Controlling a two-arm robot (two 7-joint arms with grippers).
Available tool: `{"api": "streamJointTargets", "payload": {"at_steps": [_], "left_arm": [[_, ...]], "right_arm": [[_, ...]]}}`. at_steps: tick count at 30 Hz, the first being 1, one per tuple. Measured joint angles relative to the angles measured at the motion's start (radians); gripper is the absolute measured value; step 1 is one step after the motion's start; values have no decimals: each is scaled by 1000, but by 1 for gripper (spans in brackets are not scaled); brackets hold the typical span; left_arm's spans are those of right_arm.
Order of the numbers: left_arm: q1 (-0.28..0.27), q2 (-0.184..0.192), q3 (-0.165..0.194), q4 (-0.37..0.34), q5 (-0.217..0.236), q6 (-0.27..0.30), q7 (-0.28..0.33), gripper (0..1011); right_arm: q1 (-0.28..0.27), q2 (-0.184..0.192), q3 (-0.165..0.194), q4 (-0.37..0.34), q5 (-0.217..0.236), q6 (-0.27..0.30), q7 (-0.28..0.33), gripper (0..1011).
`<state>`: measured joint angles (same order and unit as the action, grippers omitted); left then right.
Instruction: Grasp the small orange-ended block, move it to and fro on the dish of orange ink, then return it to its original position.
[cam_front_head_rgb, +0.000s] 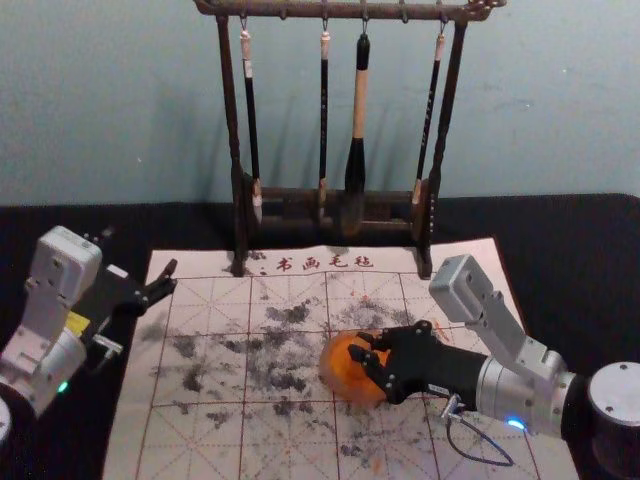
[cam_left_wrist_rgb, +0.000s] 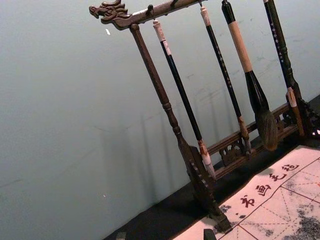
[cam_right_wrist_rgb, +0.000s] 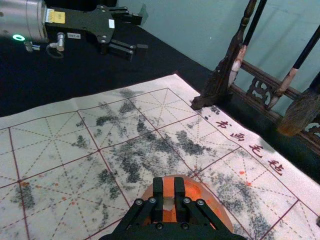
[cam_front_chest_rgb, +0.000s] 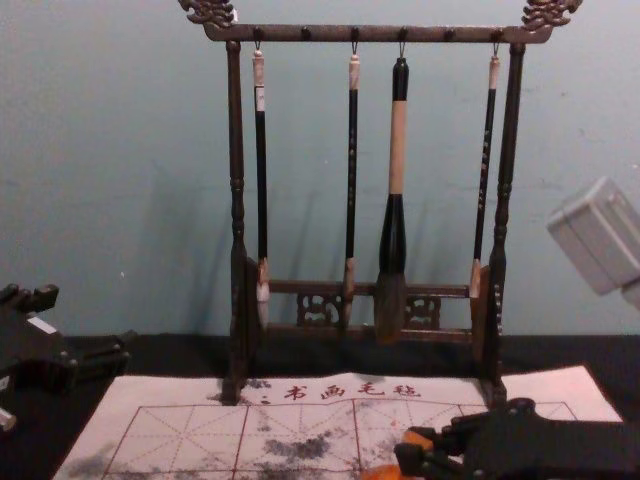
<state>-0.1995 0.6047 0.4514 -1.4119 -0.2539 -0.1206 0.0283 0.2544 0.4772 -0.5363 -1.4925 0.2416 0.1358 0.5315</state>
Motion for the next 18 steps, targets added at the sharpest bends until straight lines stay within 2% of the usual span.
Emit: {"api": "streamJointTargets", "payload": {"at_steps": [18], "left_arm": [[0,0,0,0,0,0,0,1001]], "right_arm": [[36,-25,15,44,-11,7,-18,80]]}}
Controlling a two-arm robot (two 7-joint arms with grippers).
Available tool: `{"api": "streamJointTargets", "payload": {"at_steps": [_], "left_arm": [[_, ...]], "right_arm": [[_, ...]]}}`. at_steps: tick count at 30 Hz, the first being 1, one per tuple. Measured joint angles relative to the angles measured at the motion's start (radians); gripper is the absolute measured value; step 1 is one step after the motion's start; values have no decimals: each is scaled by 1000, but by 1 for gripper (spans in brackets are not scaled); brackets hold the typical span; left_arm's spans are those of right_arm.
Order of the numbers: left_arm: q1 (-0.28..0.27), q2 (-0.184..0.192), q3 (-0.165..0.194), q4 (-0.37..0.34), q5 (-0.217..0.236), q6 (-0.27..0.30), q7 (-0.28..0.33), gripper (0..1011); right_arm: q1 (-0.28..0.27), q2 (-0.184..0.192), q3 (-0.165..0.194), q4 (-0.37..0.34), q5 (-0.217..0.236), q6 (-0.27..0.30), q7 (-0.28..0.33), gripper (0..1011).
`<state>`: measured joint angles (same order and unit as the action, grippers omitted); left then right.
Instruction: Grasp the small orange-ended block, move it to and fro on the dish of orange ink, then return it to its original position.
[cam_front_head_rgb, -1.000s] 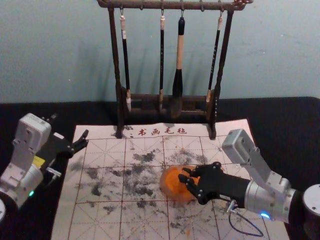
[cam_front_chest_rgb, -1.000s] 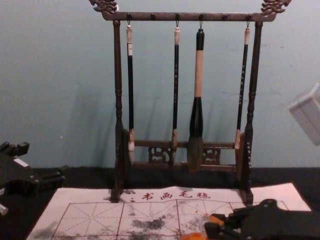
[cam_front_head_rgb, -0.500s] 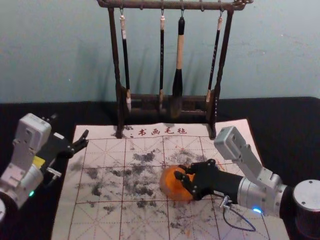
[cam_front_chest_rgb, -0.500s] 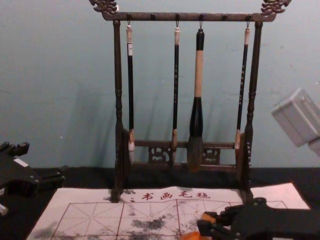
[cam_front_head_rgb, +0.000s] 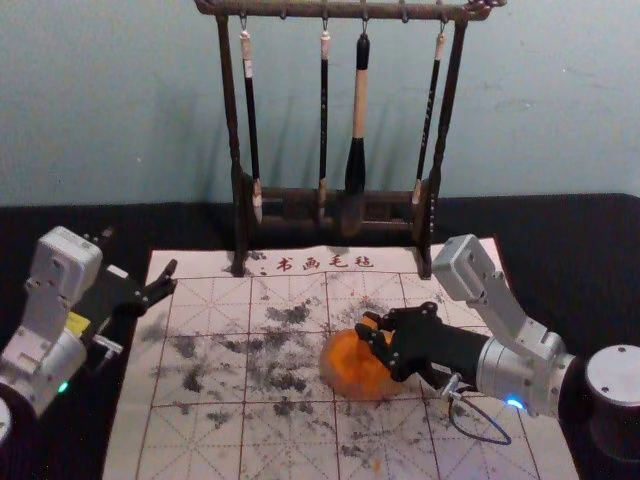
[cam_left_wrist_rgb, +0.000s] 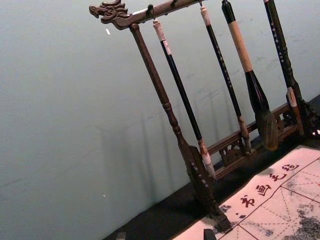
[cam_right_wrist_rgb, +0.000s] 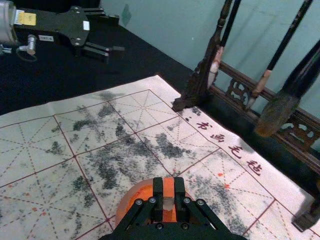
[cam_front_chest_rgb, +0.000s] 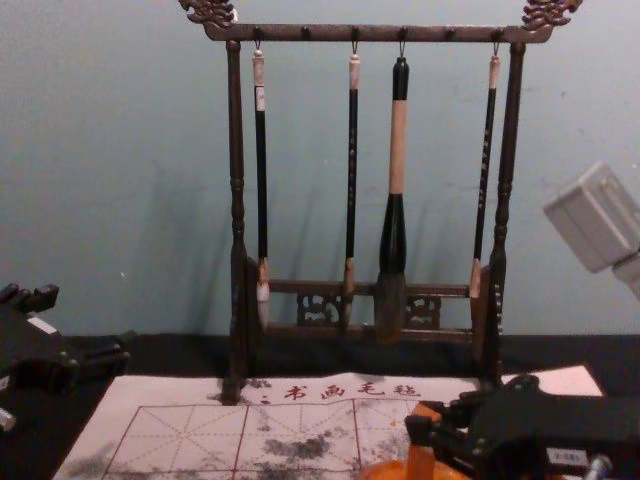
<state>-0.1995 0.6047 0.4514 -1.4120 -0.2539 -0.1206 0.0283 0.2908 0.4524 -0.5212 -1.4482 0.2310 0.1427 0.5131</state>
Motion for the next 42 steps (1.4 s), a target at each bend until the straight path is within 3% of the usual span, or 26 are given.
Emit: {"api": "streamJointTargets", "payload": {"at_steps": [20,42], "left_arm": [[0,0,0,0,0,0,0,1001],[0,0,0,0,0,0,0,1001]], "right_arm": [[-44,50,44,-51,16,22,-5,79],[-74,76,27,-94,33,20,25,79]]}}
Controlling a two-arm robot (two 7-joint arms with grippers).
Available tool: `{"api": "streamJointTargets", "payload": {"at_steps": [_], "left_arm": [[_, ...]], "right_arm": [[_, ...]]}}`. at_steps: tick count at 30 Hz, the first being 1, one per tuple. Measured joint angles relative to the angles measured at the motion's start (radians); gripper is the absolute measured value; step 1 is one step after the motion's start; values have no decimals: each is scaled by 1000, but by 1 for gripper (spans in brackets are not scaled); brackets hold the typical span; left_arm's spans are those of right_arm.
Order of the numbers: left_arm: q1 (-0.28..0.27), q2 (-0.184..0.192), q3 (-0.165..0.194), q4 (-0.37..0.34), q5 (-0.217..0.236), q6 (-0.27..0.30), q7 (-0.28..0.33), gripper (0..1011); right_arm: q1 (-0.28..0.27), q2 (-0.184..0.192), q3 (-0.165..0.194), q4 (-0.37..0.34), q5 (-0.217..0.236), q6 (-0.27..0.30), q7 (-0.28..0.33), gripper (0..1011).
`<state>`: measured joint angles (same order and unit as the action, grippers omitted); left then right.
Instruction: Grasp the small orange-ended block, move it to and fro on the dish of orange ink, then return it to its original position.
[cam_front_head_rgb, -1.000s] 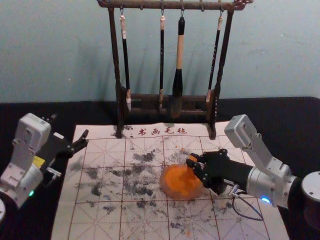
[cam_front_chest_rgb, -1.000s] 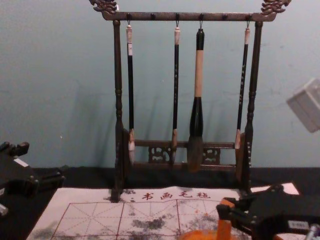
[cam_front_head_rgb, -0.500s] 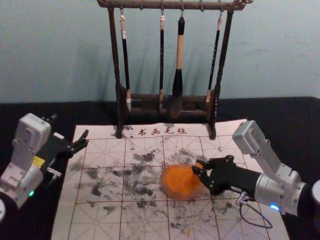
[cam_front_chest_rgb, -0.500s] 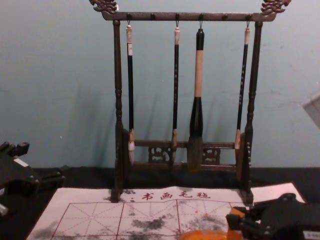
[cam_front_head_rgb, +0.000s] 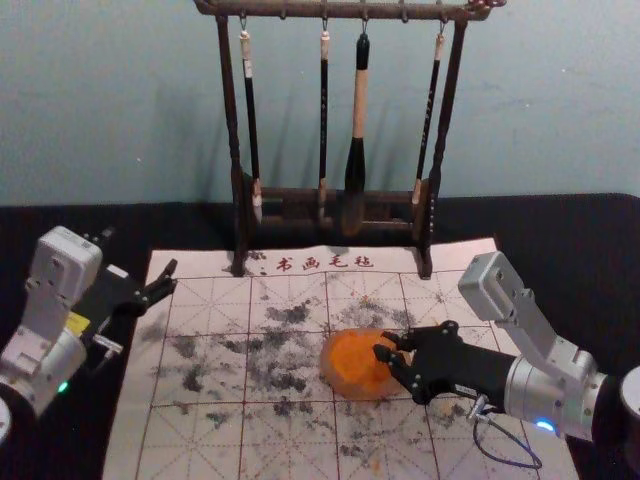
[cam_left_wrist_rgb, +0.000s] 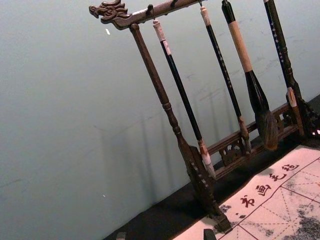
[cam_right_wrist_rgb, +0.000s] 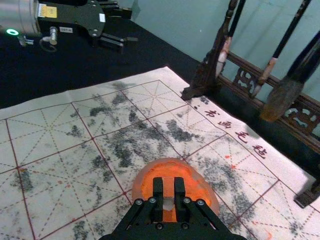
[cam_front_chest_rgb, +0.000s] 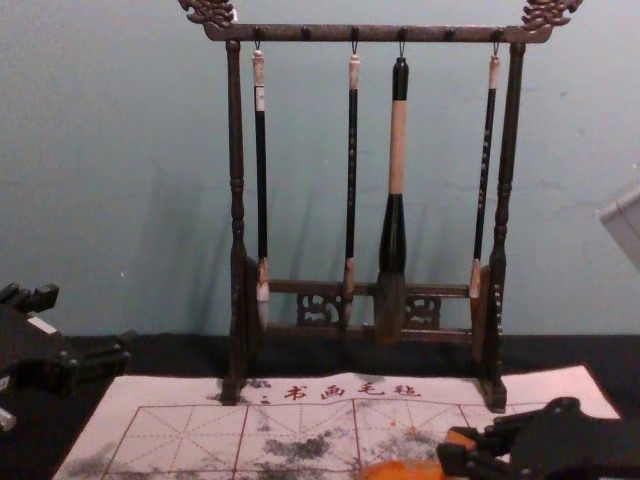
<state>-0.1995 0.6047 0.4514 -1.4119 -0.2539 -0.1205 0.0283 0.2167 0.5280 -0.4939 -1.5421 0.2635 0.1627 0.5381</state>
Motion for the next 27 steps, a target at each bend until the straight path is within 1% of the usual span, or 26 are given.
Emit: {"api": "streamJointTargets", "payload": {"at_steps": [14,20,27], "left_arm": [[0,0,0,0,0,0,0,1001],[0,0,0,0,0,0,0,1001],[0,0,0,0,0,0,0,1001]], "right_arm": [[17,-12,-28,-1,-1,-2,12,79],[35,-22,-44,18,-9,-6,16,79],[54,-35,-52,43,-16,-7,16,79]]}}
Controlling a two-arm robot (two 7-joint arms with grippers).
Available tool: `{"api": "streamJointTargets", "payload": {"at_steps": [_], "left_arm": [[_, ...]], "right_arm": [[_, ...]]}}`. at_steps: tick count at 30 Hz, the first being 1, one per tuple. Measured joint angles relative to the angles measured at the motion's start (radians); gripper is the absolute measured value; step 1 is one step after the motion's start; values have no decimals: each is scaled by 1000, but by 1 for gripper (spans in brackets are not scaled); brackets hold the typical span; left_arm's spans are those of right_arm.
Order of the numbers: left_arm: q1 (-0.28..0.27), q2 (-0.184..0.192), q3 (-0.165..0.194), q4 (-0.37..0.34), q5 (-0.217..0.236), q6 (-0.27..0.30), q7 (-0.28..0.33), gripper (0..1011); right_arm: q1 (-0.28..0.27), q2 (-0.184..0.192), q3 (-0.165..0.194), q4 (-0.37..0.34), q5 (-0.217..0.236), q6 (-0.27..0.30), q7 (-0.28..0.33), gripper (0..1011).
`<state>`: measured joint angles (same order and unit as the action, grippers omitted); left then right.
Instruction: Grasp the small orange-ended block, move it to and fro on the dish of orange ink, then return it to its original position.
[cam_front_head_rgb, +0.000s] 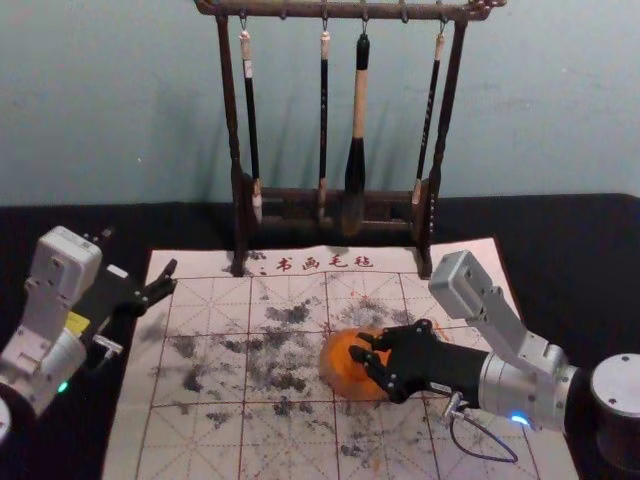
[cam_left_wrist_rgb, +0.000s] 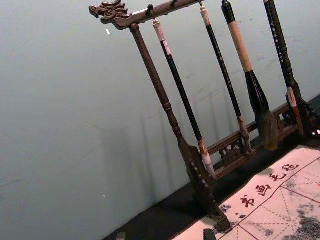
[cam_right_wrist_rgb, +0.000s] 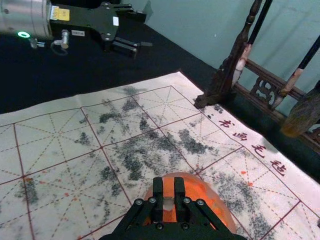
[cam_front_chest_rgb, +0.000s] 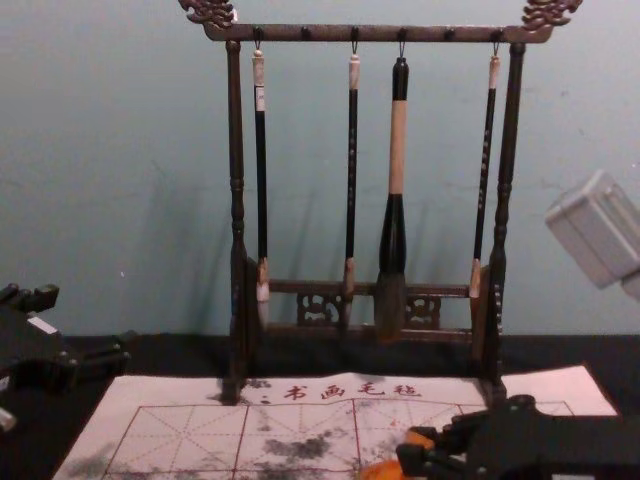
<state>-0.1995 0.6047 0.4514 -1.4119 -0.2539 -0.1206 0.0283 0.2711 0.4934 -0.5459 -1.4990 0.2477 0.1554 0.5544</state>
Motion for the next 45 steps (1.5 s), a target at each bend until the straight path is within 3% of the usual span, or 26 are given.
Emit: {"api": "streamJointTargets", "payload": {"at_steps": [20,45], "left_arm": [[0,0,0,0,0,0,0,1001],[0,0,0,0,0,0,0,1001]], "right_arm": [[30,-22,28,48,5,8,-32,79],[-28,25,58,-11,21,30,-34,79]]}}
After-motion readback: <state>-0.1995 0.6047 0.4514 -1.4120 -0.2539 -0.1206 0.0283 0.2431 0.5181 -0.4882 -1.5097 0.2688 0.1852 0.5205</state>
